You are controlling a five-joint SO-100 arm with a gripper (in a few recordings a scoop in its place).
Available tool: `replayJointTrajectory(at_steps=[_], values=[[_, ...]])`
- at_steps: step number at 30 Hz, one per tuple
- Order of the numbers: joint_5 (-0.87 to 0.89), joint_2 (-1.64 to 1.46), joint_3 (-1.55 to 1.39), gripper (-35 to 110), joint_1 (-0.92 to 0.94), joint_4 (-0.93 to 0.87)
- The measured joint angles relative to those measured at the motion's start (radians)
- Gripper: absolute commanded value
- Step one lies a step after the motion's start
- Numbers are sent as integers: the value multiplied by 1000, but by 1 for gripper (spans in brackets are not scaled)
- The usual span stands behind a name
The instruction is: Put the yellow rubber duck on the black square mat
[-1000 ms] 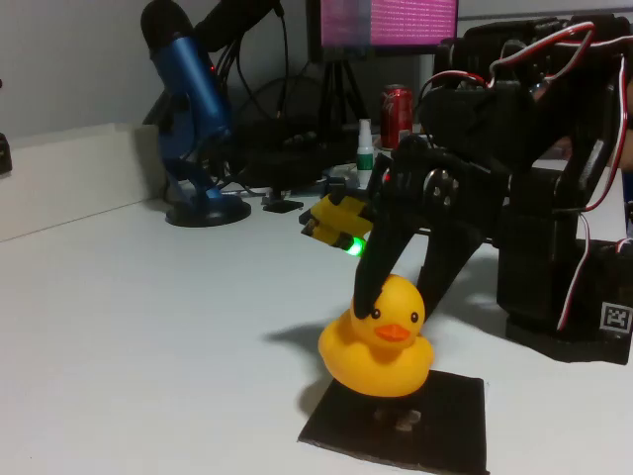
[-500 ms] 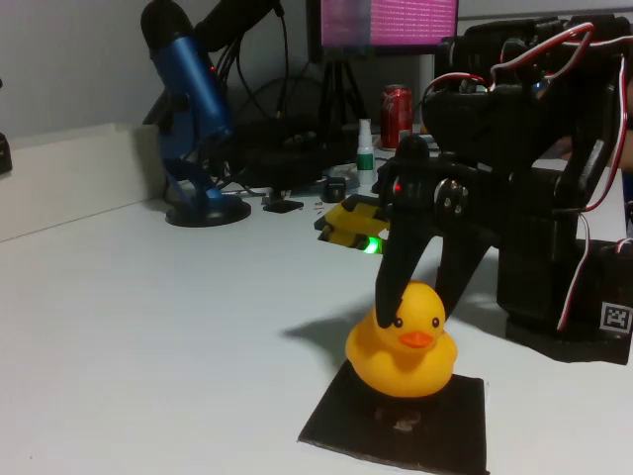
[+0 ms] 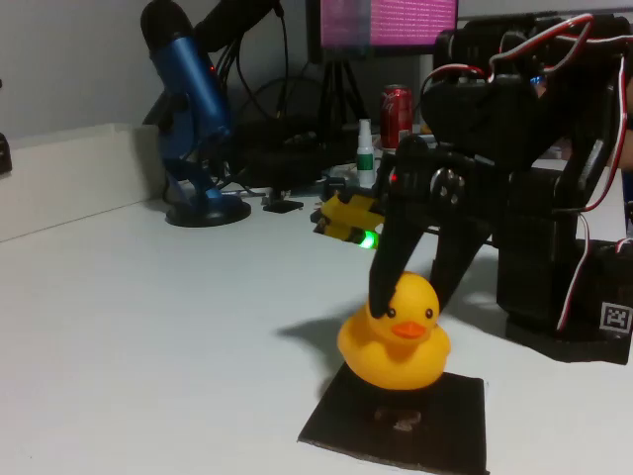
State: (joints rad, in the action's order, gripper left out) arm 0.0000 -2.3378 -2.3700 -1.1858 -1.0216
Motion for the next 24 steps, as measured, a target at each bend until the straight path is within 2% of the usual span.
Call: replayJointTrajectory(at_steps=[13,24], values=[[0,239,52,14,0,2],[0,242,67,14,-5,2]])
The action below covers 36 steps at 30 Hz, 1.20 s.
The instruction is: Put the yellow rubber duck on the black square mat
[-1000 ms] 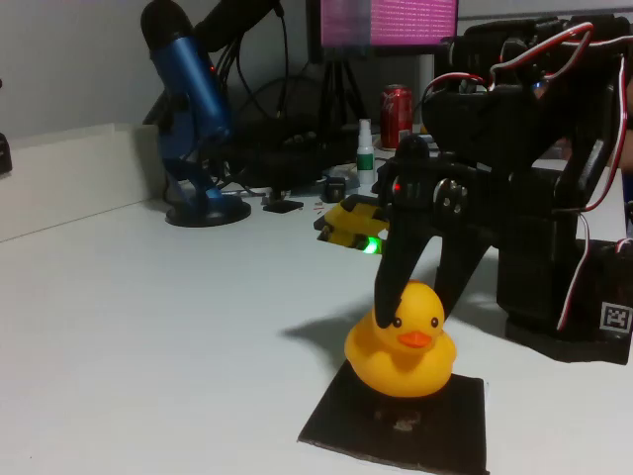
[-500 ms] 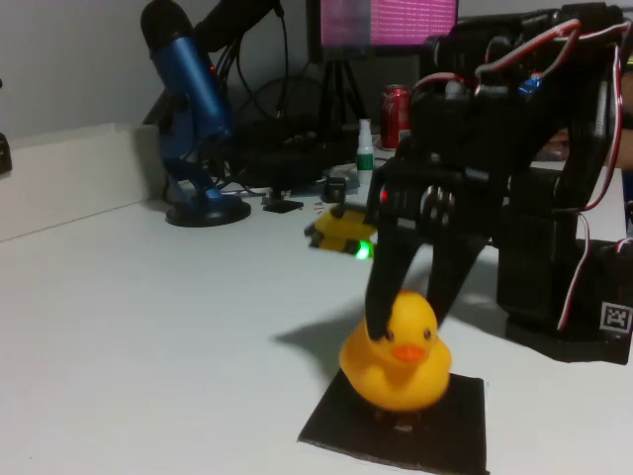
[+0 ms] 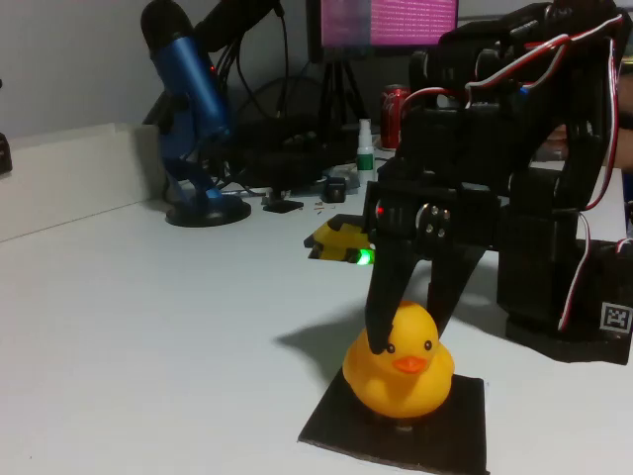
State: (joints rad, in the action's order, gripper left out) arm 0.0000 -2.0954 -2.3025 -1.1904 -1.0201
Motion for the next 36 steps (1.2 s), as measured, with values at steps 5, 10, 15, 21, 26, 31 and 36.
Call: replayJointTrajectory(at_steps=[5,10,15,21,26,31,36], values=[[0,0,0,23,5,0],[0,0,2,41,5,-2],[0,-2,2,52,5,-8],[0,-2,3,53,5,-8],[0,-2,5,53,5,-8],[0,-2,5,53,0,-8],[0,-2,6,53,3,-25]])
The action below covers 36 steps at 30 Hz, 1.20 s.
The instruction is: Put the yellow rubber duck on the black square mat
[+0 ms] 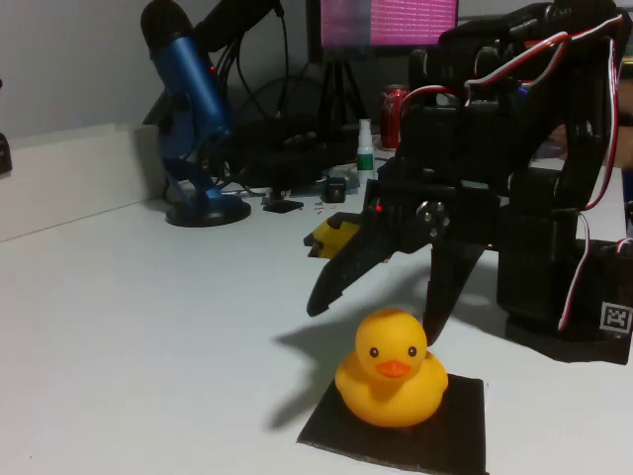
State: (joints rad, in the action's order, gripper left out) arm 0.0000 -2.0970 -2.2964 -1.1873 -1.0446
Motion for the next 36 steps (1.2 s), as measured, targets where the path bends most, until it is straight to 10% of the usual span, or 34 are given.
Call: replayJointTrajectory(at_steps=[22,36], values=[[0,-272,173,53,9,-362],[0,-270,276,53,566,-219]])
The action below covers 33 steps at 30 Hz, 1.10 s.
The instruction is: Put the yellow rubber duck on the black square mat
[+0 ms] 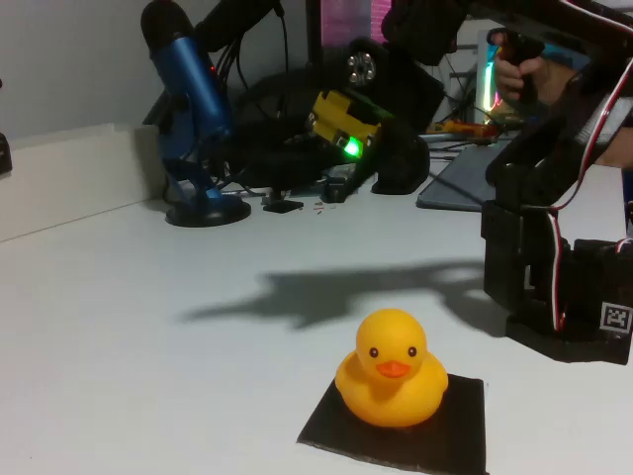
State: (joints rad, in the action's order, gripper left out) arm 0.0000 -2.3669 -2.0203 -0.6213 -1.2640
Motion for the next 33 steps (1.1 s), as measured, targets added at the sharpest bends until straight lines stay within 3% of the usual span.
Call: replayJointTrajectory(at_steps=[15,24,33], values=[[0,0,31,53,563,6],[0,0,31,51,686,6],[0,0,31,19,687,6]])
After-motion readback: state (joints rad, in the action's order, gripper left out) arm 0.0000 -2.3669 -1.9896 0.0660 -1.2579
